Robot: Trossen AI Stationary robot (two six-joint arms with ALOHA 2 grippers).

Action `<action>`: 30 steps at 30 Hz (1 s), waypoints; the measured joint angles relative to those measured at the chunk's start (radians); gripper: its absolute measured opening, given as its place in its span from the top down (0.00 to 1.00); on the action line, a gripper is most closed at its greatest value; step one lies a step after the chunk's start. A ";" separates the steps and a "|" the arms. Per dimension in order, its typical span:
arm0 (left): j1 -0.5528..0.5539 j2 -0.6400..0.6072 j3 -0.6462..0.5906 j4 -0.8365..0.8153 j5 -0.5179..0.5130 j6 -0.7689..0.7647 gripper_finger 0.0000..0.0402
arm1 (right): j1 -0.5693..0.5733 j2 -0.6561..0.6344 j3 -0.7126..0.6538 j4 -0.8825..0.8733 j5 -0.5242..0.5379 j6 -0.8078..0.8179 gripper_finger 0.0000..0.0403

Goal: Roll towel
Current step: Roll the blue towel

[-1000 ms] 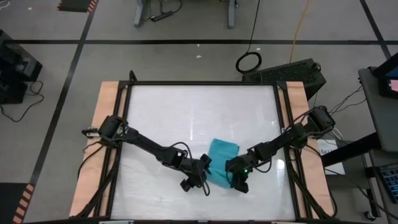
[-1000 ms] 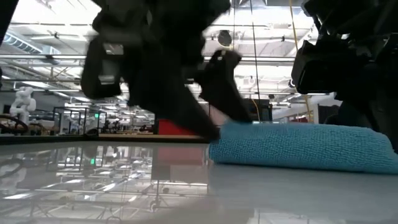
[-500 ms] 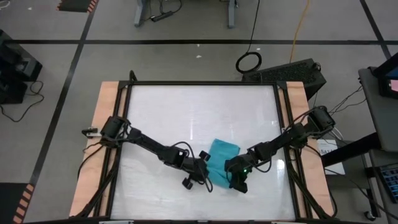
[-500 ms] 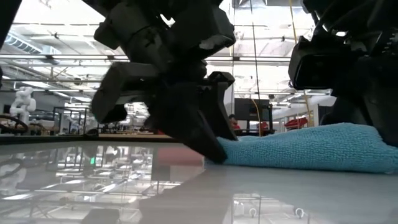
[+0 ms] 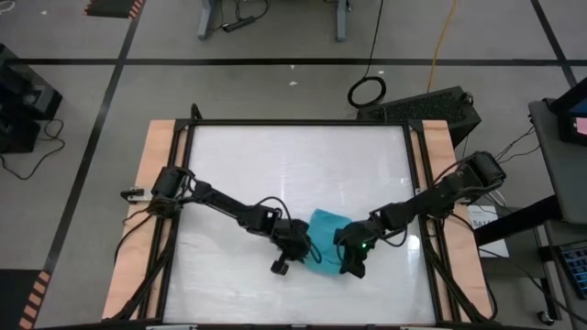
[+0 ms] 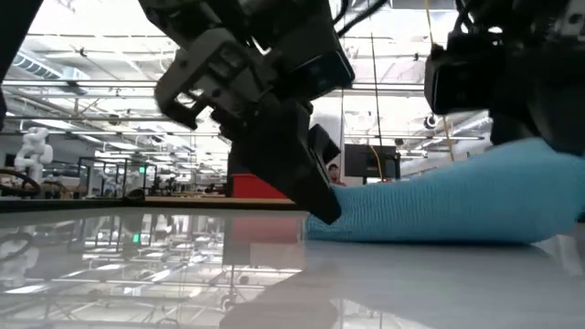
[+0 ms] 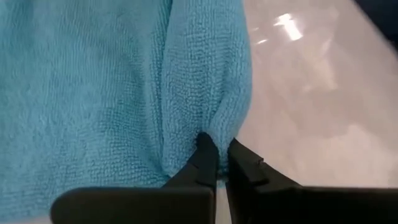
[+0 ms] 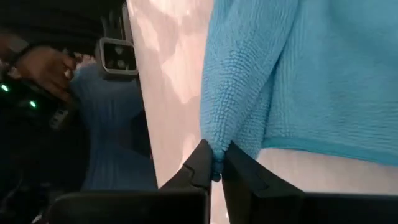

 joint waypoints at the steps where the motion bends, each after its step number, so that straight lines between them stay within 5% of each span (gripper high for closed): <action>1: 0.008 0.000 0.000 -0.001 0.029 -0.025 0.97 | -0.003 -0.023 0.000 -0.017 0.016 -0.001 0.96; 8: 0.061 0.002 -0.004 -0.017 0.135 -0.133 0.97 | 0.018 -0.201 0.000 -0.182 0.155 -0.219 0.72; 14: 0.113 0.003 -0.003 -0.013 0.175 -0.190 0.98 | 0.130 -0.269 0.000 -0.217 0.411 -0.483 0.55; 20: 0.154 0.003 -0.003 -0.010 0.209 -0.191 0.98 | 0.245 -0.218 0.001 -0.190 0.652 -0.749 0.52; 30: 0.224 0.003 -0.002 -0.004 0.279 -0.217 0.98 | 0.256 -0.060 0.001 -0.184 0.880 -0.821 0.52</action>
